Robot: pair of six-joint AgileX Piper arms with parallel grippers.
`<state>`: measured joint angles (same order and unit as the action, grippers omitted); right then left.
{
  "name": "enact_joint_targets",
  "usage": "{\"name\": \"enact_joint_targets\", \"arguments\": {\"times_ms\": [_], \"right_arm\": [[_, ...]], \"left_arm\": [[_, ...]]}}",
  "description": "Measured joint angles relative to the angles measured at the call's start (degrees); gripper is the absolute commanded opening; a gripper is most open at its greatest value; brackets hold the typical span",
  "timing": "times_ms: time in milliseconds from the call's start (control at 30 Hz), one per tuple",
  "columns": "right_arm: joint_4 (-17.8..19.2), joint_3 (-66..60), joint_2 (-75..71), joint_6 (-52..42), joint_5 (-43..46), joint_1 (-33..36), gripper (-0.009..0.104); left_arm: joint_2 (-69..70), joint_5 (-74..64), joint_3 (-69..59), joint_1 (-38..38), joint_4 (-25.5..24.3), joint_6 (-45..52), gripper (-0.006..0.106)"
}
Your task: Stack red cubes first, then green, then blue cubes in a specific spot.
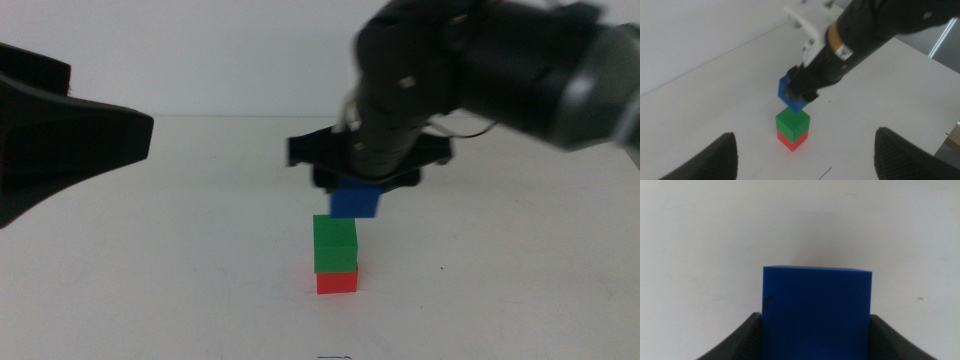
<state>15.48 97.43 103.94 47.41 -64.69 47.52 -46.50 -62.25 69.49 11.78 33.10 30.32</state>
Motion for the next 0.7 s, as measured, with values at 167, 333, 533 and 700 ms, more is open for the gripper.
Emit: {"name": "enact_joint_targets", "arguments": {"times_ms": [167,333,533,700], "right_arm": [[-0.68,4.41,5.17,0.55,-1.06,1.2,-0.001],[-1.07,5.92,7.51,0.36,-3.45,1.2,-0.001],[-1.08,6.14,7.61,1.26,-4.24,1.2,-0.001],[-1.2,6.15,7.61,1.86,-4.18,1.2,-0.001]], "left_arm": [[0.0,0.0,0.0,0.0,0.0,0.0,0.094],[0.0,0.0,0.0,0.0,0.0,0.0,0.094],[0.0,0.0,0.0,0.0,0.0,0.0,0.094],[0.0,0.0,0.0,0.0,0.0,0.0,0.094]]}}
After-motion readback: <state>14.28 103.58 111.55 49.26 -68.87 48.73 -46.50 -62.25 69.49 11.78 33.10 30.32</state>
